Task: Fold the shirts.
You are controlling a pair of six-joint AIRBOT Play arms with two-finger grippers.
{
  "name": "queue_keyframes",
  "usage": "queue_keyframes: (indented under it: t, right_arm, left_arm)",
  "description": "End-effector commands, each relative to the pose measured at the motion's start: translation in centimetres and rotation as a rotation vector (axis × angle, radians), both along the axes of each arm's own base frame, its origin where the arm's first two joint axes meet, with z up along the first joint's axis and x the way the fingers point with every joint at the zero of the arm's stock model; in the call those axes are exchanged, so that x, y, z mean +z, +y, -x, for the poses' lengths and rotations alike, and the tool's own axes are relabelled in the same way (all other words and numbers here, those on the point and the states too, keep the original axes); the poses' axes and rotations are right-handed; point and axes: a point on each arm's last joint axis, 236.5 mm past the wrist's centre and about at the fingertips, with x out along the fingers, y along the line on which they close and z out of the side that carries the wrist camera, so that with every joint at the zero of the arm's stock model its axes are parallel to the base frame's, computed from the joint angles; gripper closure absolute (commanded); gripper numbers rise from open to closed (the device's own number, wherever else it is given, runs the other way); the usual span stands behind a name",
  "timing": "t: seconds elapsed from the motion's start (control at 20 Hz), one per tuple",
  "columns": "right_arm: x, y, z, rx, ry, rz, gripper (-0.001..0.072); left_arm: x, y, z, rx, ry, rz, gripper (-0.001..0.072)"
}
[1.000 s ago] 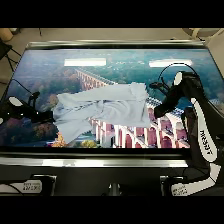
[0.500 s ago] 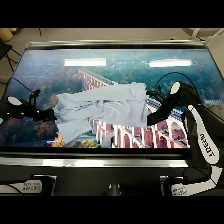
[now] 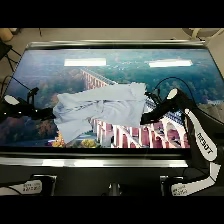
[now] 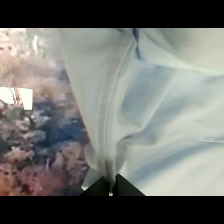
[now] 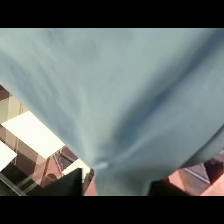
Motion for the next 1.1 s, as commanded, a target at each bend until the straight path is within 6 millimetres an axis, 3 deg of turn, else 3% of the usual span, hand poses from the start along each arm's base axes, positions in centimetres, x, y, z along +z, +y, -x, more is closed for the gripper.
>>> queue_keyframes:
  t: [0.0, 0.1, 0.15, 0.2, 0.3, 0.35, 0.4, 0.45, 0.55, 0.6, 0.65, 0.7, 0.8, 1.05]
  right_arm:
    - [0.4, 0.2, -0.7, -0.001, -0.014, -0.011, 0.0689]
    - [3.0, -0.1, -2.5, 0.059, -0.1, -0.007, 0.0697]
    - [5.3, -0.4, -4.2, 0.08, -0.179, 0.006, 0.0698]
    - [8.9, -0.7, -6.3, 0.095, -0.298, 0.026, 0.0698]
    - [19.2, -2.1, -10.1, 0.109, -0.595, 0.103, 0.0698]
    - [25.8, -3.1, -11.1, 0.101, -0.771, 0.158, 0.0697]
    - [33.9, -4.7, -11.1, 0.073, -0.984, 0.239, 0.0697]
    - [42.3, -6.6, -9.6, 0.026, -1.206, 0.332, 0.0696]
    - [56.1, -10.1, -3.0, -0.162, -1.561, 0.456, 0.0697]
    - [61.5, -11.2, 1.3, -0.266, -1.721, 0.467, 0.0697]
    - [64.6, -11.9, 5.1, -0.309, -1.824, 0.486, 0.0698]
    - [65.8, -12.2, 7.8, -0.325, -1.861, 0.497, 0.0698]
    - [65.0, -12.3, 10.4, -0.319, -1.826, 0.497, 0.0698]
    - [62.4, -12.4, 10.3, -0.284, -1.718, 0.514, 0.0697]
  left_arm:
    - [2.2, -0.6, -0.4, -0.003, -0.039, 0.021, 0.0679]
    - [6.3, -0.7, -2.1, 0.0, -0.148, 0.02, 0.0679]
    - [9.6, -0.7, -3.2, 0.003, -0.235, 0.017, 0.0679]
    - [14.2, -0.9, -4.3, 0.005, -0.353, 0.009, 0.068]
    - [26.0, -1.1, -5.2, 0.036, -0.631, -0.021, 0.068]
    - [32.9, -1.1, -4.6, 0.082, -0.781, -0.034, 0.0679]
    - [40.7, -1.0, -2.9, 0.138, -0.962, -0.043, 0.0679]
    - [48.3, -1.2, 0.0, 0.181, -1.154, -0.056, 0.0679]
    - [59.5, -1.2, 7.6, 0.271, -1.481, -0.104, 0.0679]
    - [62.6, -1.2, 10.9, 0.321, -1.581, -0.105, 0.0679]
    - [64.4, -1.6, 13.8, 0.36, -1.647, -0.077, 0.0679]
    - [64.9, -2.1, 15.5, 0.361, -1.673, -0.065, 0.068]
    - [64.9, -2.9, 17.2, 0.348, -1.672, -0.054, 0.068]
    - [63.1, -3.4, 16.8, 0.317, -1.598, -0.068, 0.0679]
